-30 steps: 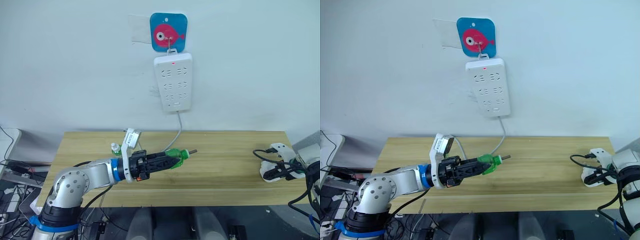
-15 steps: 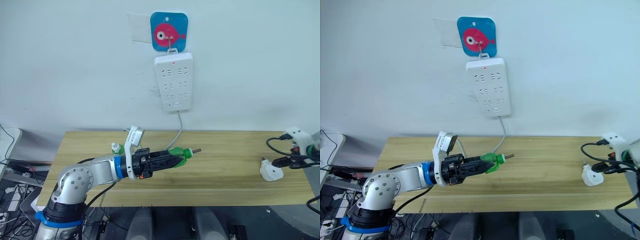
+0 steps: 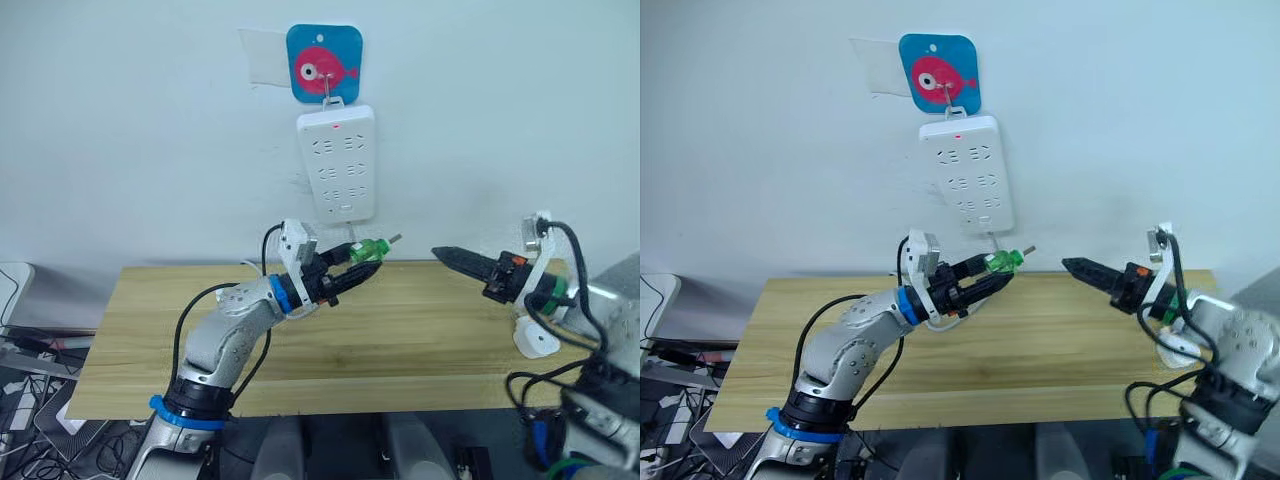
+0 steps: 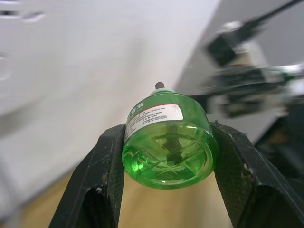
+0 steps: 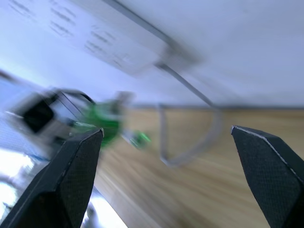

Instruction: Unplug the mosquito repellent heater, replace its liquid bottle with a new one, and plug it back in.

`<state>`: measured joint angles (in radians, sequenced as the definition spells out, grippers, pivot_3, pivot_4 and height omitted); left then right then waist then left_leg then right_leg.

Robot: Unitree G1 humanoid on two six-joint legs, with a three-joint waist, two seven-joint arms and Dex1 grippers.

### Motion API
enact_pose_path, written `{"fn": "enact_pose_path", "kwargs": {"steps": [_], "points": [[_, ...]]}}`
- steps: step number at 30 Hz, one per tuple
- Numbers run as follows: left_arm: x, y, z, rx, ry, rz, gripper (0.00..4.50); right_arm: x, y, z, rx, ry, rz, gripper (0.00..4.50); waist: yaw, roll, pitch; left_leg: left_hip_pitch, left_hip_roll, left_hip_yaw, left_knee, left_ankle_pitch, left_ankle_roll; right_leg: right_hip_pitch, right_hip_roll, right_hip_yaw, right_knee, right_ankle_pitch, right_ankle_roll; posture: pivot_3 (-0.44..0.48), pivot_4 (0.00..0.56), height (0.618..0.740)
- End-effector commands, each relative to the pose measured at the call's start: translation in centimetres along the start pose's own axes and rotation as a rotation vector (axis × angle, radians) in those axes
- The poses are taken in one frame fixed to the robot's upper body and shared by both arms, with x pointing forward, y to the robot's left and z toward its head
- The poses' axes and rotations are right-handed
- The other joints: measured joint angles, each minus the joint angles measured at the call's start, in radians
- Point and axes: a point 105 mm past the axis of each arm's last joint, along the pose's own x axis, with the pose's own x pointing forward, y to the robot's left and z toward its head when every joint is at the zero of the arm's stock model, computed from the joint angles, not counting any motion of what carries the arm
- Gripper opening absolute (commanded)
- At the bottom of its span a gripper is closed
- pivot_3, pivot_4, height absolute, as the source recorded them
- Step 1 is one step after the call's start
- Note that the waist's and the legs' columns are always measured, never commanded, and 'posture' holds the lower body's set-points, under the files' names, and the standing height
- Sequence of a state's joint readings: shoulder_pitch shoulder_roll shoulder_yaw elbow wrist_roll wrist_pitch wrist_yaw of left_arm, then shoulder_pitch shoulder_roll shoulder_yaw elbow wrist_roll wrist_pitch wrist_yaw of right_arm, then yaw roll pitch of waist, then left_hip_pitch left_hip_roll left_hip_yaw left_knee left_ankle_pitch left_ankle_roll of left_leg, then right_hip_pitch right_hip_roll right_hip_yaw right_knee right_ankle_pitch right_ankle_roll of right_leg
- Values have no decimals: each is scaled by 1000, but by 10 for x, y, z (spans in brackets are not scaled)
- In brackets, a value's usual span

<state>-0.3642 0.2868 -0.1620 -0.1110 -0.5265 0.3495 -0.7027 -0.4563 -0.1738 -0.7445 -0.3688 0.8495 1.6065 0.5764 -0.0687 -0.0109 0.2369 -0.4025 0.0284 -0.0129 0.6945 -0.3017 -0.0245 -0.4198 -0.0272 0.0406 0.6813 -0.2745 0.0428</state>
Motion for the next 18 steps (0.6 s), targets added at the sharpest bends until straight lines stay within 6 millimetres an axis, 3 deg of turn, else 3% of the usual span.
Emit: {"fn": "enact_pose_path", "kwargs": {"steps": [1,9,18], "points": [[10,-8,12,128,-59,-41,2251,3,18,3,13,-92,33,4490,-8,0,0,0,0,0,0,0,0,0,-2,0,0,0,0,-202,194,740],[26,-26,22,201,-118,-121,2251,24,30,-7,195,-155,-13,4490,-35,0,-1,0,0,2,0,0,1,0,-3,0,-1,1,2,-192,186,740],[26,-39,18,210,-109,-148,2251,27,36,-8,280,-110,-97,4490,-63,0,-1,-1,-1,2,0,0,1,0,1,1,-1,0,2,-179,195,740]]}}
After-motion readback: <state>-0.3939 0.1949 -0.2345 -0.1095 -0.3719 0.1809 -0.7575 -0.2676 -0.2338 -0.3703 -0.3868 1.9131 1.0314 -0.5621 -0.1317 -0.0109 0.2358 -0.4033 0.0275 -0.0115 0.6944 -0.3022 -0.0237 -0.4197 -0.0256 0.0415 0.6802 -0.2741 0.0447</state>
